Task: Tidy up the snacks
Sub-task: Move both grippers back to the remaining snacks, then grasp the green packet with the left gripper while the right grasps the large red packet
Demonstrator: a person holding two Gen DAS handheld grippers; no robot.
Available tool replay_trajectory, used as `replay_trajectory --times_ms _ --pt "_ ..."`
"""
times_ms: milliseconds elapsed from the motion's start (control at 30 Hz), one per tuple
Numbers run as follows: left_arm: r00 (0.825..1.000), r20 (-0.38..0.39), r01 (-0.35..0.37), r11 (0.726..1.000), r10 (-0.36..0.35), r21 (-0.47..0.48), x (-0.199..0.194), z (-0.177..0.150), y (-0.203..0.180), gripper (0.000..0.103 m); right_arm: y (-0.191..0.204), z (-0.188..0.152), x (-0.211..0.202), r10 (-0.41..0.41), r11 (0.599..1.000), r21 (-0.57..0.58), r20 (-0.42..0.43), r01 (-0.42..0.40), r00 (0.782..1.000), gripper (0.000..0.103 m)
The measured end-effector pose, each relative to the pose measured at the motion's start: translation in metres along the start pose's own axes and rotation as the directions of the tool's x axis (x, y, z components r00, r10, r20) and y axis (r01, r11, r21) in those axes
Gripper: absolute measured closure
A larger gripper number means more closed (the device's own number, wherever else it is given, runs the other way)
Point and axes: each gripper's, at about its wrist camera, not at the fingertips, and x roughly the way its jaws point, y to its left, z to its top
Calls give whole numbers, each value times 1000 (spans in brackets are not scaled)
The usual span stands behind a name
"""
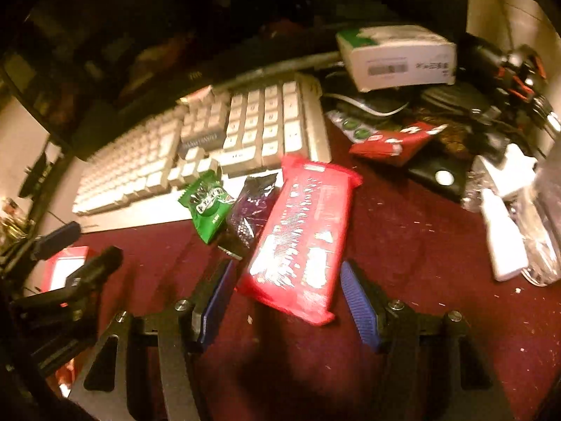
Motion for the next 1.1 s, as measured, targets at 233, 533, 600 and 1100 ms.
replay_trajectory --times_ms 233,533,600,1100 --pt "995 -65 67 989 -76 -134 13 21 2 36 10 -7 7 -161 976 -139 36 165 986 52" --pt "972 -180 75 928 -149 -364 51 43 -14 36 -28 -33 -17 -128 980 -141 75 138 989 52" --pt "968 -194 68 913 -157 -402 56 45 -17 36 -27 -31 -18 -127 980 -144 93 140 988 52" --pt "965 -154 109 858 -213 -501 89 59 -42 32 -45 -29 -25 7 998 -68 110 1 994 49"
